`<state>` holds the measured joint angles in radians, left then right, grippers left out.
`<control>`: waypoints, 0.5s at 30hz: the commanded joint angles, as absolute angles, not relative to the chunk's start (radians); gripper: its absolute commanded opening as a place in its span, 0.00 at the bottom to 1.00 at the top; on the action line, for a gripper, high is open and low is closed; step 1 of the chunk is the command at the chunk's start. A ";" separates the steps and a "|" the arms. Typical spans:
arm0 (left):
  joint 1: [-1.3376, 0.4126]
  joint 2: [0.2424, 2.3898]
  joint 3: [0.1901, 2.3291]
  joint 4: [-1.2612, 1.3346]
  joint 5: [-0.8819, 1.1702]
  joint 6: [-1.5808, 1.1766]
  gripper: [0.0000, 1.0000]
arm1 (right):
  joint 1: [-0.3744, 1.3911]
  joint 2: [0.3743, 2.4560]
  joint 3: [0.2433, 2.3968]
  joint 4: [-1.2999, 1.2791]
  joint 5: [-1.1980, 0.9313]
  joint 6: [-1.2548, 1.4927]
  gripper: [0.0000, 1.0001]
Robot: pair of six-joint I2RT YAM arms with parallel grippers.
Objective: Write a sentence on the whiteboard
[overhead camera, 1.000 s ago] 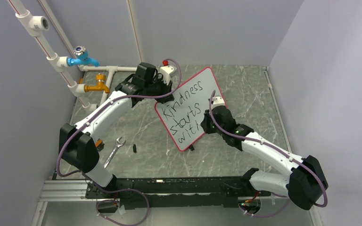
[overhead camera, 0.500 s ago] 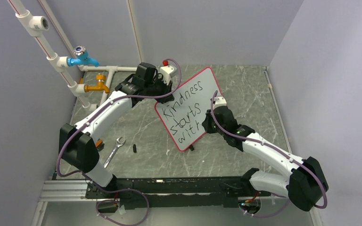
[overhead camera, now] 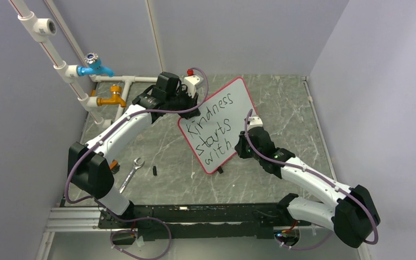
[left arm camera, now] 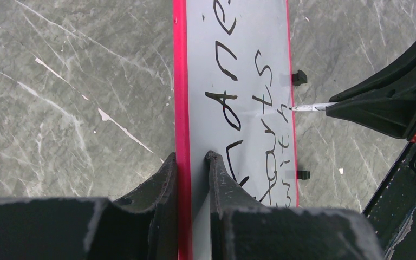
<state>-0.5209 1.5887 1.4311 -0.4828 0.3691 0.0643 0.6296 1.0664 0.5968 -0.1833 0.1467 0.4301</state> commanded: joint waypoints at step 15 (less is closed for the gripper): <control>-0.559 1.599 1.410 -0.627 0.218 0.197 0.00 | 0.627 0.819 0.680 -0.333 0.207 0.427 0.00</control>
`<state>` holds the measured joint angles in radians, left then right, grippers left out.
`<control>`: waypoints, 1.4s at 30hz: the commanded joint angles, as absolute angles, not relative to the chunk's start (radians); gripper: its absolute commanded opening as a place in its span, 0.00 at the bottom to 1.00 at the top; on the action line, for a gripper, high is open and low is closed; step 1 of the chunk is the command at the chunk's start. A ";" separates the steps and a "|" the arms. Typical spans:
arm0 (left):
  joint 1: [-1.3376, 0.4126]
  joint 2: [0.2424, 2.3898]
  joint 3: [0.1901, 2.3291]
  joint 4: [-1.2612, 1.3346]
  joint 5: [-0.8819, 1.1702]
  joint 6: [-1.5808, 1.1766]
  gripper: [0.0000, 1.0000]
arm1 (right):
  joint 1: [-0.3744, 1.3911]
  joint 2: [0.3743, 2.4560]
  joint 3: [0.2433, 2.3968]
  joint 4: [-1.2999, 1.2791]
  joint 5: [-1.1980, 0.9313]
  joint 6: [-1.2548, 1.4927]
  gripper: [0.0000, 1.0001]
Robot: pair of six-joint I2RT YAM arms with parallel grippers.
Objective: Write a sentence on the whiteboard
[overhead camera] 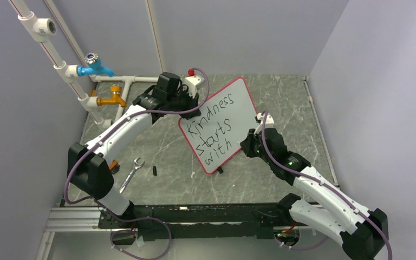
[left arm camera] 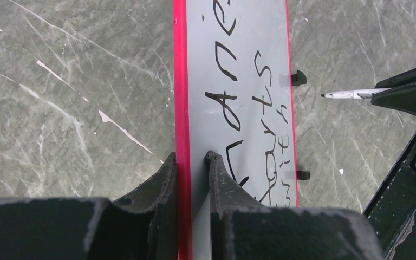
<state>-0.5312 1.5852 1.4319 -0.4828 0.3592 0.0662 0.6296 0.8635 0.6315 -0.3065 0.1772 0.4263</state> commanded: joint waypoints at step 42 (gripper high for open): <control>-0.570 1.497 1.297 -0.622 0.108 0.158 0.00 | 0.622 0.747 0.548 -0.071 0.281 0.451 0.00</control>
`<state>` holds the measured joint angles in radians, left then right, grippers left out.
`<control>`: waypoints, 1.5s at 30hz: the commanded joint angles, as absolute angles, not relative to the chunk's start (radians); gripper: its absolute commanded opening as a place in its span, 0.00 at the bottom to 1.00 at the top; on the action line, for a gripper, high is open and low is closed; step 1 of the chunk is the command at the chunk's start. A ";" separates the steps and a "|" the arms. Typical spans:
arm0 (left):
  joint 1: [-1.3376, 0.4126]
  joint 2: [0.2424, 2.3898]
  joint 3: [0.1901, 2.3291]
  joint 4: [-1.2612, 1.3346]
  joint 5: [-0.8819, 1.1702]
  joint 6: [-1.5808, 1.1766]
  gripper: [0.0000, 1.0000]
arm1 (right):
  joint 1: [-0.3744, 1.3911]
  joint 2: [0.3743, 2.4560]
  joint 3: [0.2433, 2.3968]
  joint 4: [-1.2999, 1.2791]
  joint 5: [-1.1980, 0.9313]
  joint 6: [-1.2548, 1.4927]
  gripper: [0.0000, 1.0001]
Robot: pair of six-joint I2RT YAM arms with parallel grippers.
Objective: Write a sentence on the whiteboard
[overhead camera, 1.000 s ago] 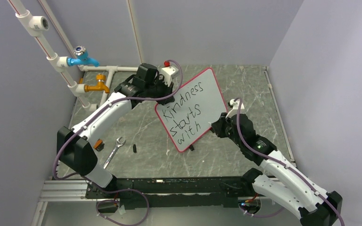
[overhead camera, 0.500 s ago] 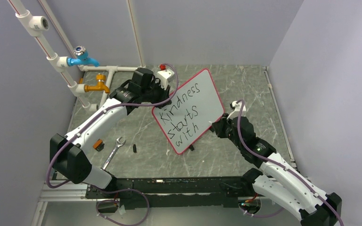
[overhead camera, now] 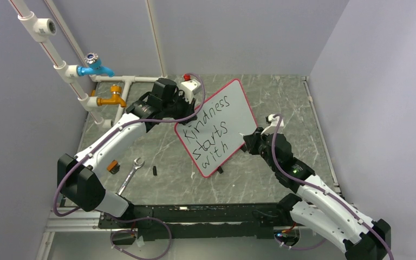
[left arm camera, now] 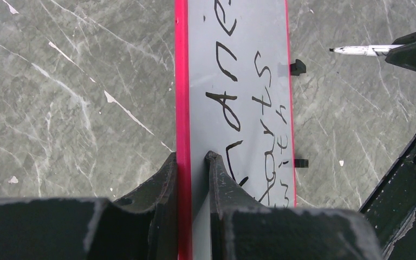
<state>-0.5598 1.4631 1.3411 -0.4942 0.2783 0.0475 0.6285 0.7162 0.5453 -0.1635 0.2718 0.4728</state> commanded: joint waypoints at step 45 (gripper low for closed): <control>-0.570 1.534 1.321 -0.639 0.110 0.154 0.00 | 0.505 0.991 0.525 0.183 0.005 0.478 0.00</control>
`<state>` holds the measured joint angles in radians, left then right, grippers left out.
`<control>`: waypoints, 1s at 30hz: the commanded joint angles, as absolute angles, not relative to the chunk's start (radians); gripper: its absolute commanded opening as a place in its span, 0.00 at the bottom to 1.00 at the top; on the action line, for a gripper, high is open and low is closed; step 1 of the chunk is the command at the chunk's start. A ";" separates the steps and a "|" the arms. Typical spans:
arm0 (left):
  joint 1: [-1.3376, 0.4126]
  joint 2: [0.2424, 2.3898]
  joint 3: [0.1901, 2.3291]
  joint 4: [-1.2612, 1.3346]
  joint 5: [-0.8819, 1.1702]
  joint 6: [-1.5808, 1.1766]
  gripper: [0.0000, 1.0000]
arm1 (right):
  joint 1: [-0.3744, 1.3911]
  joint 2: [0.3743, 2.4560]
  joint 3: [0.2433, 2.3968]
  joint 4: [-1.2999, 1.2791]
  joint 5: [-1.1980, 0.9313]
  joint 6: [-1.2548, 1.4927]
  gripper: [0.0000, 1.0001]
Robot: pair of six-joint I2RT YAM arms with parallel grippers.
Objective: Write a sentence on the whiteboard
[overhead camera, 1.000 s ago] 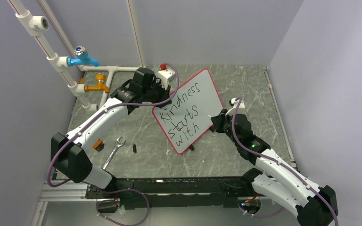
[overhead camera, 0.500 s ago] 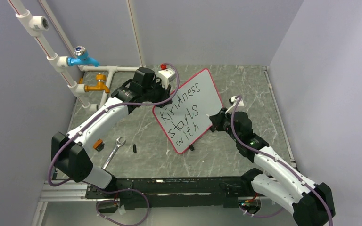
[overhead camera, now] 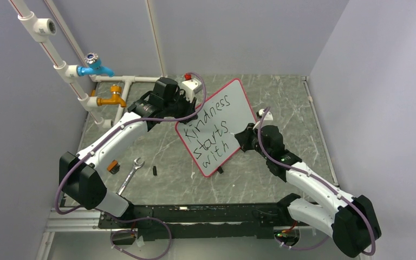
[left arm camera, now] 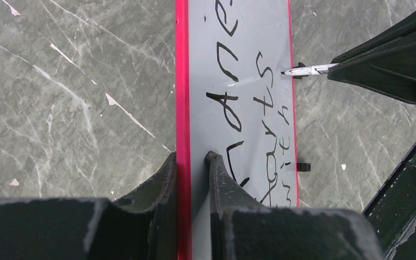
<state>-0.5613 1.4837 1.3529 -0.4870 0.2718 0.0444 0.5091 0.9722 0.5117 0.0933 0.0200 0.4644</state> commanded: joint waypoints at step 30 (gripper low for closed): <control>-0.570 1.529 1.321 -0.638 0.117 0.154 0.00 | 0.503 0.999 0.452 0.118 0.023 0.488 0.00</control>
